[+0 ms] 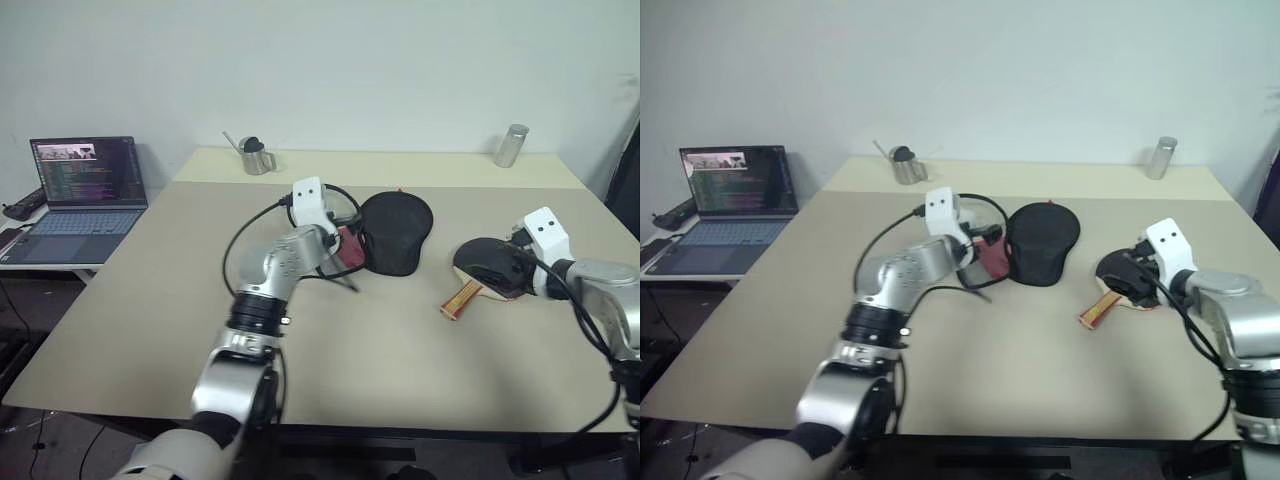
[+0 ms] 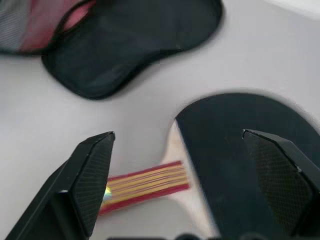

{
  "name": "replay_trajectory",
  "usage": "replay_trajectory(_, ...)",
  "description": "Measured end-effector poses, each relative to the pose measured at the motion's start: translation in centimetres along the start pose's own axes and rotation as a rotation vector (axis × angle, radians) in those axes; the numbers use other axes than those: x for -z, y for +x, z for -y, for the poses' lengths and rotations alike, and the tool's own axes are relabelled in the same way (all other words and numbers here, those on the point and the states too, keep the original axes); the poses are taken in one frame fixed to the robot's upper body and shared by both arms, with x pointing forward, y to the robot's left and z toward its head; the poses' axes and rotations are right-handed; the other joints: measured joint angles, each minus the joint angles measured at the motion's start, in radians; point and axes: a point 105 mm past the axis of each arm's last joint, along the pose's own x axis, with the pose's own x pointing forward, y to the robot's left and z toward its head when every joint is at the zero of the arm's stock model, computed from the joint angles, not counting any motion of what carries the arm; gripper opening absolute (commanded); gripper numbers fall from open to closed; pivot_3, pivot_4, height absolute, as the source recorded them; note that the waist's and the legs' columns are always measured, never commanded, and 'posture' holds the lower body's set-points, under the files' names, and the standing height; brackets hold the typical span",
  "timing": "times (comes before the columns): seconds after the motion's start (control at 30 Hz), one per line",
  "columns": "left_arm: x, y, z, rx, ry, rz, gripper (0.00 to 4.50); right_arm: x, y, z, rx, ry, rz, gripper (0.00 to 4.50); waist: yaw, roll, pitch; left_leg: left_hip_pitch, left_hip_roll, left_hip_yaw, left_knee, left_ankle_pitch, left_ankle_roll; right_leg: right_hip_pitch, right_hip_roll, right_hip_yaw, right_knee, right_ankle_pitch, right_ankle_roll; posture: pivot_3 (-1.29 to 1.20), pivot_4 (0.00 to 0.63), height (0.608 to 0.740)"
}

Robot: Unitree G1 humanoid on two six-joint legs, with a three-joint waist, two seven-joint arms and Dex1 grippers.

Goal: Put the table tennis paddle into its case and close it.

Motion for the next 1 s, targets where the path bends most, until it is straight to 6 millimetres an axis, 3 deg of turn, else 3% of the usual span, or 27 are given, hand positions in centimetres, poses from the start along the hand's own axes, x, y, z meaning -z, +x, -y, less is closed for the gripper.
replay_trajectory(0.13,0.5,-2.4,-0.9,0.165,0.257,-0.050,4.47,-1.1,-0.1,-1.2,0.105,0.121,-0.002,4.50,-0.003,0.002,-0.001,0.000,-0.001,0.000,0.000,0.000,0.000,-0.001,0.000,0.001,0.000,0.000,0.000,0.00,0.150,0.740)
replay_trajectory(0.23,1.7,-3.7,-2.8,0.222,0.392,-0.107,4.47,-2.1,0.0,-1.0,0.244,0.223,0.016,4.50,-0.004,0.003,-0.002,0.001,-0.001,-0.001,0.000,0.000,0.000,-0.001,0.001,0.002,0.002,0.000,-0.001,0.00,0.150,0.740)
replay_trajectory(0.3,2.1,-4.1,-4.0,0.234,0.456,-0.131,4.47,-1.8,0.4,-1.1,0.353,0.292,-0.017,4.50,-0.004,0.003,-0.002,0.001,-0.001,0.000,0.000,0.000,0.000,-0.003,0.001,0.003,0.005,0.000,-0.001,0.00,0.150,0.740)
replay_trajectory(0.4,2.0,-4.4,-4.5,0.261,0.507,-0.132,4.47,-1.0,1.2,-1.8,0.420,0.357,-0.077,4.50,0.000,0.003,-0.002,0.000,-0.002,0.001,0.000,0.000,0.000,-0.005,0.000,0.004,0.006,0.000,-0.001,0.00,0.150,0.740)
replay_trajectory(0.67,3.4,-4.5,-3.1,0.353,0.548,-0.155,4.47,2.1,3.1,-2.4,0.523,0.479,-0.251,4.50,-0.010,0.003,-0.002,-0.002,-0.001,0.011,0.000,0.000,0.001,-0.015,0.001,0.015,0.013,0.000,-0.001,0.00,0.150,0.740)
replay_trajectory(1.0,3.6,-4.6,-3.0,0.322,0.536,-0.151,4.47,3.2,5.9,-3.2,0.528,0.516,-0.296,4.50,-0.045,0.003,-0.002,0.001,0.002,0.019,-0.002,0.000,0.002,-0.017,0.006,0.023,0.015,0.001,-0.002,0.00,0.150,0.740)
